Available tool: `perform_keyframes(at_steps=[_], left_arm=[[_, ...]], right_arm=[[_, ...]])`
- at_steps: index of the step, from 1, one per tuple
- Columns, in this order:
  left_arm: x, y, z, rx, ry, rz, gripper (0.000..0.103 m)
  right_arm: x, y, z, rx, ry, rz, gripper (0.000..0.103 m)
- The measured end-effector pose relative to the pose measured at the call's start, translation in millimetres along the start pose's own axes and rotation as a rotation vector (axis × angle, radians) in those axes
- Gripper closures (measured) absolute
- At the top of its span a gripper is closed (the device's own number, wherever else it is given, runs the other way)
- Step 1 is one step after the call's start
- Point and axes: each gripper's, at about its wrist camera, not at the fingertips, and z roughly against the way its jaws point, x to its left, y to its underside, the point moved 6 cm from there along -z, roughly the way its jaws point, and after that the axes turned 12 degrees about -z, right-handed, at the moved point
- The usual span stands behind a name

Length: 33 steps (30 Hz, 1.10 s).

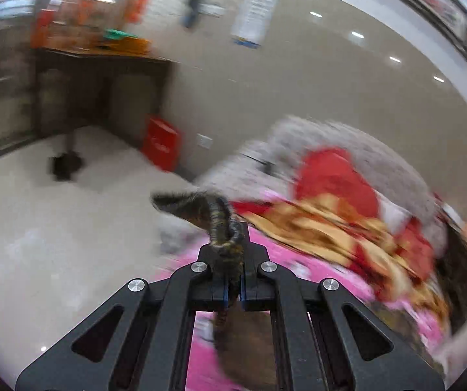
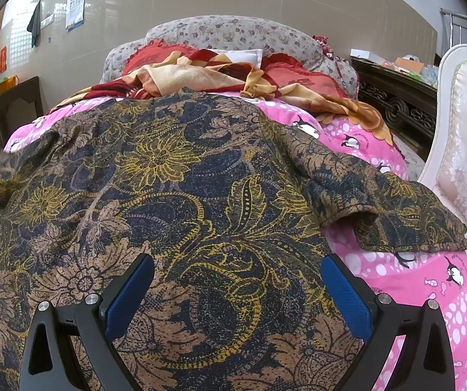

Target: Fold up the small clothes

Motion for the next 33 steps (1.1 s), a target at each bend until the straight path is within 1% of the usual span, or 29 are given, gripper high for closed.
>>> perform_keyframes(at_steps=[2, 4, 5, 6, 7, 8, 10, 11, 12, 13, 14, 15, 16, 18, 19, 21, 23, 24, 25, 26, 28, 30, 31, 32, 33], left_arm=[[-51.2, 15.2, -10.3, 0.021, 0.11, -0.048, 0.1], [-110.0, 38.8, -24.3, 0.051, 0.223, -0.092, 0.1], [-133.6, 49.1, -31.7, 0.069, 0.261, -0.109, 0.1], [-158.5, 62.3, -39.0, 0.091, 0.303, -0.123, 0.1], [-192.6, 84.2, -50.4, 0.13, 0.362, -0.135, 0.1], [-214.0, 99.6, -56.8, 0.158, 0.392, -0.144, 0.1], [-259.9, 142.0, -72.9, 0.229, 0.438, -0.177, 0.1], [-275.8, 161.3, -81.1, 0.265, 0.452, -0.191, 0.1], [-288.4, 177.2, -88.8, 0.302, 0.453, -0.209, 0.1], [-304.2, 202.8, -99.8, 0.366, 0.45, -0.252, 0.1], [-311.8, 218.1, -104.5, 0.404, 0.442, -0.285, 0.1], [-318.3, 233.9, -107.4, 0.436, 0.428, -0.324, 0.099], [-321.5, 245.0, -104.6, 0.443, 0.42, -0.358, 0.099], [-322.8, 252.8, -99.4, 0.439, 0.422, -0.396, 0.094], [-319.7, 254.7, -93.6, 0.441, 0.437, -0.391, 0.088], [-311.7, 254.7, -83.4, 0.433, 0.459, -0.36, 0.084], [-295.7, 253.4, -71.6, 0.418, 0.442, -0.35, 0.076], [-288.6, 254.2, -66.1, 0.413, 0.441, -0.349, 0.074], [-278.3, 255.7, -59.0, 0.403, 0.435, -0.351, 0.073], [-274.8, 259.9, -55.7, 0.396, 0.42, -0.357, 0.069], [-256.5, 266.9, -47.7, 0.378, 0.379, -0.389, 0.064], [-242.8, 276.1, -50.0, 0.376, 0.346, -0.4, 0.064], [-229.8, 281.0, -52.7, 0.395, 0.374, -0.347, 0.064], [-224.0, 277.3, -52.8, 0.384, 0.399, -0.302, 0.064], [-216.1, 274.9, -55.3, 0.378, 0.399, -0.25, 0.064]], right_arm=[[0.5, 0.1, 0.0, 0.001, 0.0, 0.001, 0.002], [-0.2, 0.1, 0.1, 0.001, -0.001, 0.0, 0.002], [0.5, 0.1, 0.1, 0.0, -0.001, 0.0, 0.002], [0.0, 0.0, 0.0, 0.0, -0.001, 0.0, 0.002], [-0.4, -0.1, -0.1, 0.001, 0.0, -0.001, 0.002], [-0.5, -0.2, -0.4, 0.002, 0.002, -0.002, 0.002], [-1.3, -0.6, -0.5, 0.005, 0.002, -0.005, 0.002], [-1.6, -0.5, -0.7, 0.008, 0.005, -0.006, 0.002], [-1.9, -0.5, -1.4, 0.016, 0.01, -0.008, 0.002], [-1.8, -0.4, -3.1, 0.04, 0.016, -0.008, 0.002], [-2.6, -0.8, -3.7, 0.064, 0.023, -0.011, 0.002], [-0.2, -6.8, 0.9, 0.069, 0.01, -0.02, 0.002], [2.6, -15.6, 7.5, 0.048, -0.022, -0.018, 0.002], [11.9, -40.6, 20.0, -0.01, -0.101, -0.024, 0.002], [18.1, -49.6, 19.8, -0.006, -0.156, -0.034, 0.001], [37.9, -63.5, 9.8, 0.033, -0.308, -0.051, 0.002], [62.6, -68.6, -9.3, 0.085, -0.443, -0.058, 0.002], [75.4, -67.7, -20.5, 0.12, -0.504, -0.065, 0.012], [92.8, -64.4, -33.4, 0.171, -0.579, -0.069, 0.019], [103.2, -61.1, -41.0, 0.201, -0.617, -0.068, 0.027], [126.8, -52.5, -59.0, 0.271, -0.688, -0.079, 0.029], [142.8, -46.8, -73.0, 0.312, -0.713, -0.078, 0.036], [149.1, -45.2, -78.2, 0.322, -0.718, -0.081, 0.038], [154.1, -43.3, -84.8, 0.34, -0.73, -0.089, 0.039], [157.9, -41.3, -93.1, 0.365, -0.735, -0.106, 0.042]])
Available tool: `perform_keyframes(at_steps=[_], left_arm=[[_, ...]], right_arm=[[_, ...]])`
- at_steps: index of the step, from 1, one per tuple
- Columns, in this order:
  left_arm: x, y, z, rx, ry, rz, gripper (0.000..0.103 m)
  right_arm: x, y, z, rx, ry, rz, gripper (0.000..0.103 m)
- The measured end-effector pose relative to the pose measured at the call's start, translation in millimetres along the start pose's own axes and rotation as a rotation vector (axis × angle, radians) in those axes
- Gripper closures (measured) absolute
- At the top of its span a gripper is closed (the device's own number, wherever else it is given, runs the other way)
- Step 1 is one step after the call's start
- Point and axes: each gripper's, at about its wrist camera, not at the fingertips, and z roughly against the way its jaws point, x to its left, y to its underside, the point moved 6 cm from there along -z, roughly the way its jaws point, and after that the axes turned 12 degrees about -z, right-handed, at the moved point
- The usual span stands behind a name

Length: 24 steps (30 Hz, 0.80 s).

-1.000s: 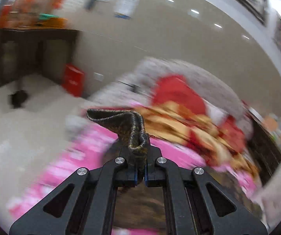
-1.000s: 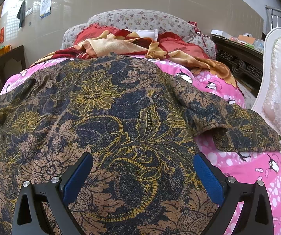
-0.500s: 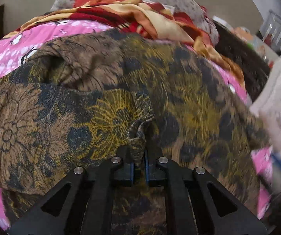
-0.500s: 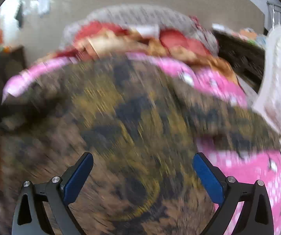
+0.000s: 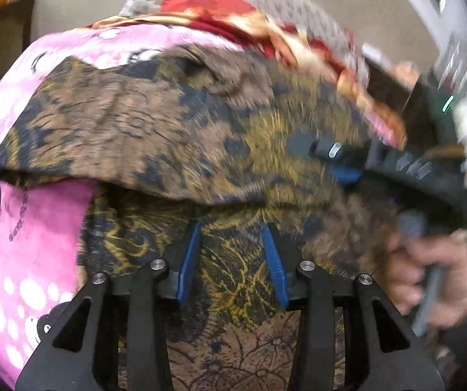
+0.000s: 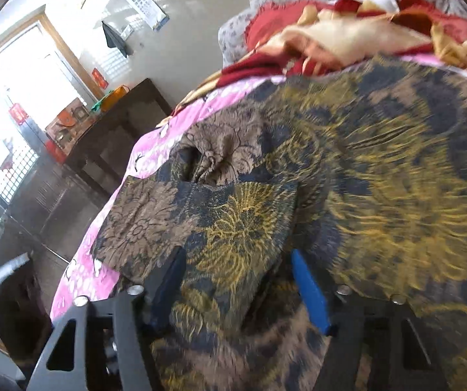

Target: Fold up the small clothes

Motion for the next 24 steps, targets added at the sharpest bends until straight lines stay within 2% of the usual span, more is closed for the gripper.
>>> perform_keyframes(at_steps=[2, 4, 6, 9, 11, 14, 15, 17, 19, 21, 22, 23, 24], left_arm=[[6.5, 2.1, 0.3, -0.011, 0.027, 0.048, 0.064], [6.0, 2.3, 1.4, -0.019, -0.001, 0.043, 0.064], [2.8, 1.9, 0.0, -0.013, -0.028, 0.024, 0.064], [2.0, 2.5, -0.1, -0.006, -0.044, 0.021, 0.064], [3.3, 2.2, -0.3, -0.008, -0.04, 0.029, 0.064], [5.2, 1.8, -0.7, -0.009, -0.035, 0.037, 0.064], [5.1, 1.9, -0.7, -0.009, -0.035, 0.036, 0.064], [5.0, 1.9, -0.8, -0.008, -0.036, 0.036, 0.064], [5.0, 1.9, -0.8, -0.009, -0.036, 0.037, 0.064], [5.6, 1.8, -1.2, -0.011, -0.036, 0.041, 0.064], [5.8, 1.7, -1.2, -0.011, -0.036, 0.042, 0.064], [5.8, 1.8, -1.3, -0.011, -0.036, 0.041, 0.064], [5.8, 1.8, -1.3, -0.011, -0.035, 0.042, 0.064]], right_arm=[[-2.4, -4.9, -4.2, -0.004, -0.025, -0.031, 0.048], [-3.4, -10.6, -5.8, -0.008, -0.073, -0.075, 0.053], [-2.6, -13.4, -8.7, -0.005, -0.097, -0.089, 0.071], [2.4, -12.8, -8.1, -0.015, -0.06, -0.057, 0.091], [8.4, -14.2, -5.1, -0.044, -0.011, -0.03, 0.098], [-2.3, -24.5, 26.3, -0.123, 0.086, -0.024, 0.099], [-14.2, -32.2, 43.3, -0.16, 0.147, -0.026, 0.099], [-39.4, -42.8, 71.9, -0.199, 0.217, -0.045, 0.099], [-77.9, -52.1, 95.8, -0.205, 0.309, -0.093, 0.1], [-111.0, -55.5, 118.1, -0.187, 0.36, -0.142, 0.101], [-122.5, -53.9, 128.3, -0.18, 0.348, -0.161, 0.101], [-124.1, -52.2, 133.8, -0.173, 0.287, -0.174, 0.101], [-116.9, -48.8, 136.3, -0.162, 0.179, -0.18, 0.101]])
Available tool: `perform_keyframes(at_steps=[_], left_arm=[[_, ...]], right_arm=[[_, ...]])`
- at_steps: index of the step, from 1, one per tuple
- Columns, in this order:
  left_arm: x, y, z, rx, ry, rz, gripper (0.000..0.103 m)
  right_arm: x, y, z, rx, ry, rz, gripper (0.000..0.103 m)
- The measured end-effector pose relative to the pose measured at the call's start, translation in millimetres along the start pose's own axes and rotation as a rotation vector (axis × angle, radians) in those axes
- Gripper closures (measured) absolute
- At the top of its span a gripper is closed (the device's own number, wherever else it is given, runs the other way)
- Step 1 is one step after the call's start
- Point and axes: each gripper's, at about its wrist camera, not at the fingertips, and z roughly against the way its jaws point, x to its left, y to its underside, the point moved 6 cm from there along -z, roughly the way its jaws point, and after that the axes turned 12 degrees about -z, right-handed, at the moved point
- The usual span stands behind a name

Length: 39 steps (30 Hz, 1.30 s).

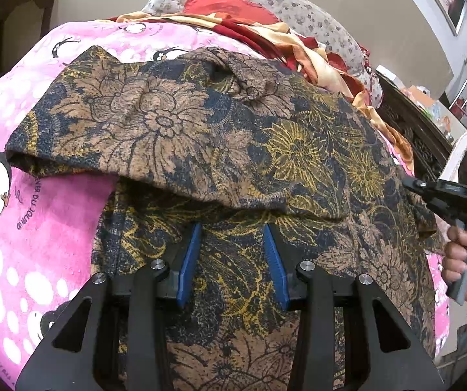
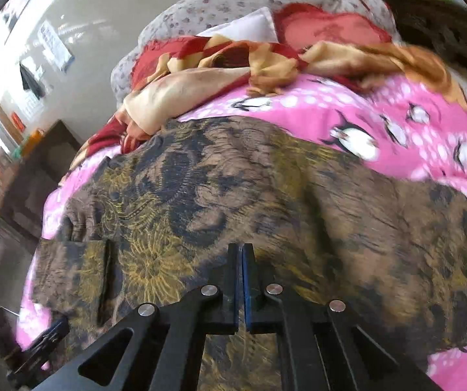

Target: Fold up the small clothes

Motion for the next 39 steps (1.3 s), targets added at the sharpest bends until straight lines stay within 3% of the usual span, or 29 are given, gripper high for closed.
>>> perform_keyframes(at_steps=[2, 4, 5, 6, 8, 12, 17, 19, 21, 24, 30, 34, 39], left_arm=[[-0.1, 0.0, 0.1, 0.0, 0.0, 0.001, 0.064], [-0.1, -0.1, -0.2, 0.001, -0.001, -0.001, 0.064], [0.0, -0.1, -0.3, 0.002, -0.001, -0.001, 0.064], [0.0, -0.3, -0.6, 0.002, 0.001, 0.0, 0.064], [0.6, 0.2, -0.7, 0.003, 0.003, 0.003, 0.064], [0.4, 0.2, -1.2, 0.005, 0.006, 0.006, 0.064], [1.8, -0.2, -1.3, 0.0, 0.016, 0.023, 0.064], [2.1, -0.2, -1.2, -0.003, 0.019, 0.028, 0.064], [2.6, -0.2, -0.9, -0.004, 0.023, 0.033, 0.064], [3.1, 0.4, -0.7, -0.006, 0.026, 0.037, 0.064], [3.5, 0.6, 0.4, -0.007, 0.029, 0.04, 0.064], [3.6, 0.1, -0.4, -0.007, 0.029, 0.04, 0.064], [3.5, 0.1, -0.3, -0.007, 0.03, 0.041, 0.064]], right_arm=[[19.4, 9.8, 1.4, 0.018, -0.075, 0.012, 0.1], [48.2, 25.4, -10.1, 0.044, -0.124, 0.05, 0.092], [61.7, 33.5, -16.5, 0.062, -0.138, 0.069, 0.077], [74.5, 45.0, -24.9, 0.082, -0.137, 0.094, 0.05], [99.0, 64.3, -38.9, 0.098, -0.161, 0.16, 0.04], [126.1, 86.7, -81.2, 0.166, -0.183, 0.209, 0.043], [128.3, 93.0, -122.2, 0.219, -0.216, 0.161, 0.051], [136.1, 94.0, -130.8, 0.262, -0.307, 0.117, 0.063], [142.6, 93.7, -133.2, 0.264, -0.343, 0.105, 0.083], [143.5, 90.1, -128.1, 0.185, -0.288, 0.112, 0.099], [117.9, 57.8, -88.2, 0.049, -0.066, 0.177, 0.1], [59.2, 32.3, -54.3, 0.009, 0.109, 0.16, 0.1], [-7.2, 26.3, -11.8, -0.021, 0.208, 0.101, 0.1]])
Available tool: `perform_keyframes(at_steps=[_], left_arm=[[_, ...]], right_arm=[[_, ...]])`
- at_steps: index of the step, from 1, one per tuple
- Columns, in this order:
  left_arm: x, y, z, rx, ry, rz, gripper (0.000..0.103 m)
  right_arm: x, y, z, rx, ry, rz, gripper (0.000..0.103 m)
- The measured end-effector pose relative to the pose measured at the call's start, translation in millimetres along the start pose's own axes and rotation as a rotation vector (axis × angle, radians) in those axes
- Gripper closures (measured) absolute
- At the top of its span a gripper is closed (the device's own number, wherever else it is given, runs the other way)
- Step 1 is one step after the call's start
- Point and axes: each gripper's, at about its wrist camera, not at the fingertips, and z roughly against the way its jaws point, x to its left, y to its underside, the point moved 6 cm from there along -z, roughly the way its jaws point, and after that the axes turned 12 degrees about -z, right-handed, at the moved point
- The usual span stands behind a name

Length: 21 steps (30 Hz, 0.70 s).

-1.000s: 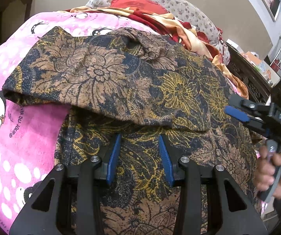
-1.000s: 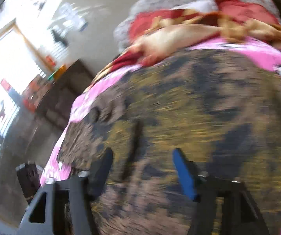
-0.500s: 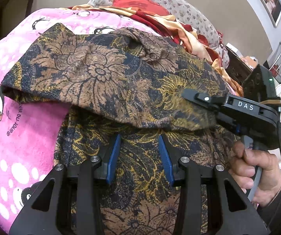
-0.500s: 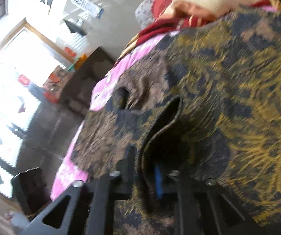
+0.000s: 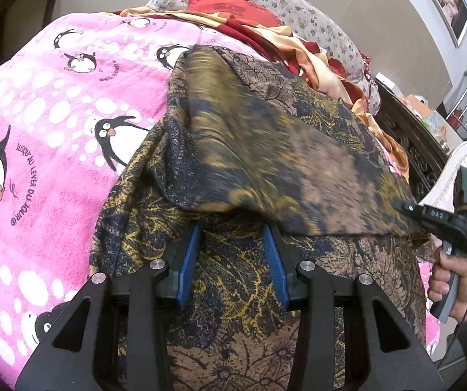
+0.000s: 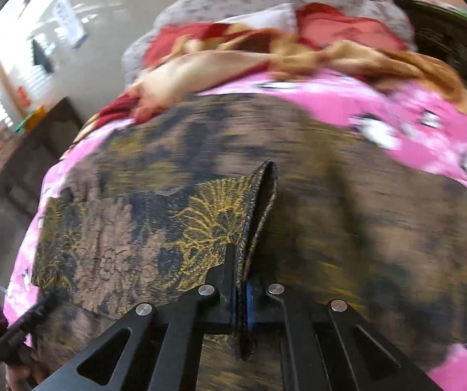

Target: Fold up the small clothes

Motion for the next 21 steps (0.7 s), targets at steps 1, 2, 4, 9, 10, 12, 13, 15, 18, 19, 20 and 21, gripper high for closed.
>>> perform_keyframes(at_steps=[1, 2, 4, 9, 10, 12, 13, 15, 18, 19, 20, 21], left_arm=[[0.0, 0.0, 0.0, 0.0, 0.0, 0.0, 0.064], [-0.1, 0.1, 0.0, 0.0, 0.0, 0.0, 0.064], [0.4, 0.1, 0.1, 0.001, 0.002, 0.002, 0.064], [0.9, 0.6, 0.5, 0.002, 0.008, 0.004, 0.063], [0.8, 0.5, 0.6, 0.002, 0.018, 0.005, 0.06], [0.2, 0.4, 1.5, -0.003, 0.047, 0.009, 0.055], [0.4, 0.6, 2.0, -0.006, 0.058, 0.013, 0.054], [0.1, 0.1, 3.2, -0.01, 0.06, 0.016, 0.054], [-9.4, 2.2, 14.3, 0.007, 0.017, -0.039, 0.054], [-12.1, 3.4, 19.0, 0.007, 0.01, -0.051, 0.054], [-16.7, 4.7, 27.4, 0.002, 0.014, -0.067, 0.054], [-20.8, 4.4, 35.8, -0.006, 0.016, -0.085, 0.054]], right_arm=[[-10.5, 1.0, 6.0, -0.007, 0.019, -0.006, 0.1], [-13.3, 2.6, 10.5, -0.013, 0.03, -0.011, 0.1], [-19.7, 7.3, 14.9, -0.02, 0.061, -0.014, 0.1], [-22.7, 5.7, 15.1, -0.038, 0.136, -0.018, 0.1], [-22.3, 4.4, 15.6, -0.047, 0.153, -0.022, 0.1], [-20.3, 3.0, 14.5, -0.042, 0.159, -0.031, 0.1], [-20.9, 3.4, 16.3, -0.043, 0.167, -0.026, 0.1], [-24.3, 4.4, 21.4, -0.044, 0.163, -0.034, 0.1], [-29.7, 9.1, 31.6, -0.01, 0.096, -0.05, 0.1], [-31.6, 9.5, 39.8, -0.021, 0.09, -0.046, 0.099], [-32.0, 9.3, 49.8, -0.044, 0.073, -0.032, 0.098], [-32.6, 8.9, 58.2, -0.07, 0.073, -0.021, 0.098]])
